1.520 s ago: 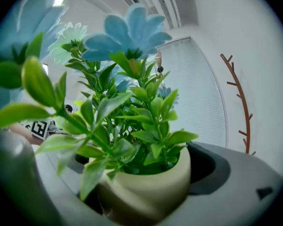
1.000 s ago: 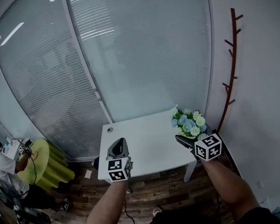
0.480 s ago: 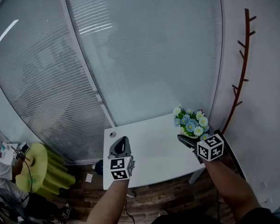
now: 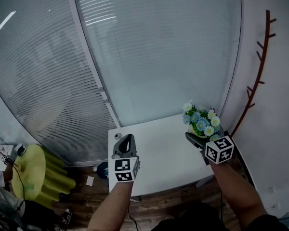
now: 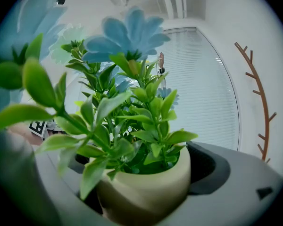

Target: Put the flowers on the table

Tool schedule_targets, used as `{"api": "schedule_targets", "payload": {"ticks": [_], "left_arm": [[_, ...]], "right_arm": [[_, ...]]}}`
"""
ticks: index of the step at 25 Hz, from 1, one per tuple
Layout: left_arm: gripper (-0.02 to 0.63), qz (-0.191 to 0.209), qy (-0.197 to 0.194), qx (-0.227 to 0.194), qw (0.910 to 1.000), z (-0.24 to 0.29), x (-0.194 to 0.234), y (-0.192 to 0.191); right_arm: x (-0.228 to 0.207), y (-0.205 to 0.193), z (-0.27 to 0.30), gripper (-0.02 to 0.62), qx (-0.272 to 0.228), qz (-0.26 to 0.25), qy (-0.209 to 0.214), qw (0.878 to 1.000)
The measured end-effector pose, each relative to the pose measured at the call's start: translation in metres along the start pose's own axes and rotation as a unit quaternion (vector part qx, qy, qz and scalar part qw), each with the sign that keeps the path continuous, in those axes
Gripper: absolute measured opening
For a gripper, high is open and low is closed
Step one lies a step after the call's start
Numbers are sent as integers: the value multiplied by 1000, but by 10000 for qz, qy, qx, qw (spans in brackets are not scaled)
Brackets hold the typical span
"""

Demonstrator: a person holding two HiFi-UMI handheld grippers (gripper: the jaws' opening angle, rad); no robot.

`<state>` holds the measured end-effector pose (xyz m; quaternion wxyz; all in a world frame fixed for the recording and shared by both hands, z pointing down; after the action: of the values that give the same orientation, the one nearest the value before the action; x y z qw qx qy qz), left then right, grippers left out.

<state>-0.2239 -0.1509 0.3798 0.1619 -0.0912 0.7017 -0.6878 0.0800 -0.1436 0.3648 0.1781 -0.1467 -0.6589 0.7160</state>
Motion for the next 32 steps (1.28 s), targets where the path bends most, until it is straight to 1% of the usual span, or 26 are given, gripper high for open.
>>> {"api": "schedule_targets", "payload": {"ticks": [3, 7, 14, 19, 25, 32], "left_arm": [[5, -15, -43, 40, 10000, -1, 3, -8], [3, -106, 68, 88, 9999, 0, 14, -17], [5, -54, 245, 175, 9995, 7, 33, -25], [5, -111, 293, 415, 9986, 40, 39, -37], [5, 57, 273, 410, 9988, 72, 30, -44], [5, 38, 397, 412, 9984, 114, 27, -55]], "right_arm": [[7, -6, 9, 562, 36, 15, -8, 10000], [14, -13, 24, 561, 78, 21, 80, 9999], [17, -21, 57, 562, 186, 38, 313, 9993], [3, -23, 89, 561, 208, 78, 494, 9985], [-21, -34, 109, 561, 190, 150, 525, 9983], [-41, -61, 145, 563, 298, 260, 767, 9963]]}}
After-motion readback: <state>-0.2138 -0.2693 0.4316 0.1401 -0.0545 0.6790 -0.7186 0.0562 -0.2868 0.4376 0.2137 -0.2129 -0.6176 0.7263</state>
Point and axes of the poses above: the fingertips, and each gripper's own axes: z forward along the fingers, x to its left, y out of its top, the point moved 3 cm from there along -z, backward along the fingers, and after that the axes turned 1 degree about y, right-handed, at the moved point
